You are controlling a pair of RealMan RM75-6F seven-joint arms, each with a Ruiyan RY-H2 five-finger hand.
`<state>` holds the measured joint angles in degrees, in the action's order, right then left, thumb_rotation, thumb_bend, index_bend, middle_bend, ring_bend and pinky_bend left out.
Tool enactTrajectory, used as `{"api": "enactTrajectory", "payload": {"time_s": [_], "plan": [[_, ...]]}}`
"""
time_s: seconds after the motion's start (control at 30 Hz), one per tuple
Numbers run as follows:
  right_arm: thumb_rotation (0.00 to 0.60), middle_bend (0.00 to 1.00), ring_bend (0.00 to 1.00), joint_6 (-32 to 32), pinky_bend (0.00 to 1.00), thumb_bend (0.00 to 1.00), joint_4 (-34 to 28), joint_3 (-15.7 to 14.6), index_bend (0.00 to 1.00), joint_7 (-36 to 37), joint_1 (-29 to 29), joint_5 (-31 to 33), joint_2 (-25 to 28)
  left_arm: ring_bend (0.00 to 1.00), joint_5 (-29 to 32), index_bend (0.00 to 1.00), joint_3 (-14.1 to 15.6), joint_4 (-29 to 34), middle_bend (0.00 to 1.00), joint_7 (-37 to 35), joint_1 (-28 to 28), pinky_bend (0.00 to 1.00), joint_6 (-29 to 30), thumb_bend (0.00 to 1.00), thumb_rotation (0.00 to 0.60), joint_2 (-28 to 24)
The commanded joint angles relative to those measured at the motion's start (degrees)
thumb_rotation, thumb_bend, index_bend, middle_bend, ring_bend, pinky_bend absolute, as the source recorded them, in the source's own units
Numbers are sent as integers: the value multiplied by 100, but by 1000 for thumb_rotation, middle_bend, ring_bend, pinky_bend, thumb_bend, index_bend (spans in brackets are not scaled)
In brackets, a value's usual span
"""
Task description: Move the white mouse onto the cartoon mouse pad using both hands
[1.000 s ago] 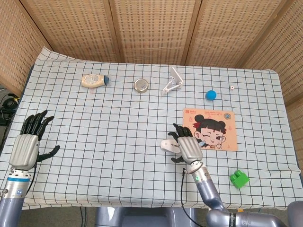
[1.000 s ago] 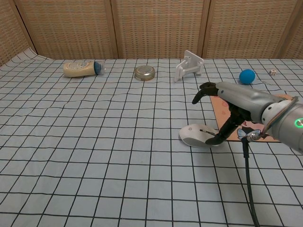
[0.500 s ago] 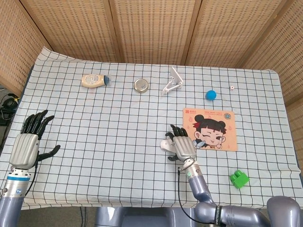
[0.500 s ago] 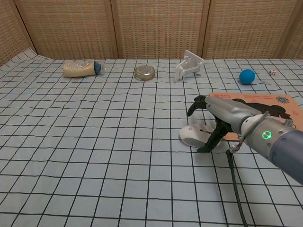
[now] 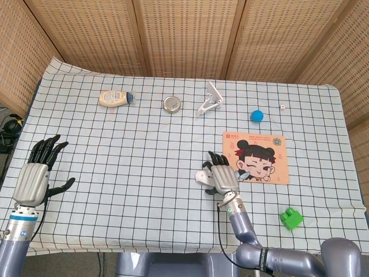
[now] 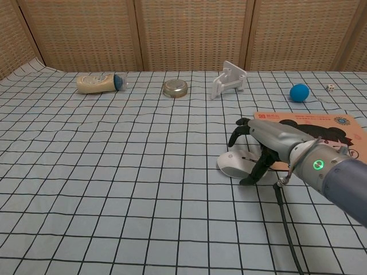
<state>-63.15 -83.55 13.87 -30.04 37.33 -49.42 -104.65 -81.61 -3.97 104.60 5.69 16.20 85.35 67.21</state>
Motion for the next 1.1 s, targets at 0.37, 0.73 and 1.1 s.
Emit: {"api": "enactTrajectory", "payload": {"time_s": [0.37, 0.73, 1.1], "plan": [[600, 468, 455, -149, 541, 382, 227, -116, 581, 30, 1, -364, -47, 0, -29, 139, -62, 5, 0, -73, -40, 0, -109, 229, 600, -10], [600, 508, 497, -246, 587, 386, -131, -304, 624, 245, -119, -1010, 405, 0, -58, 144, -114, -1, 0, -30, -70, 0, -179, 228, 600, 32], [600, 511, 501, 48, 589, 391, 164, -474, 642, 369, 43, -1862, 1290, 0, -51, 145, -150, -15, 0, -16, -99, 0, -236, 229, 600, 53]]}}
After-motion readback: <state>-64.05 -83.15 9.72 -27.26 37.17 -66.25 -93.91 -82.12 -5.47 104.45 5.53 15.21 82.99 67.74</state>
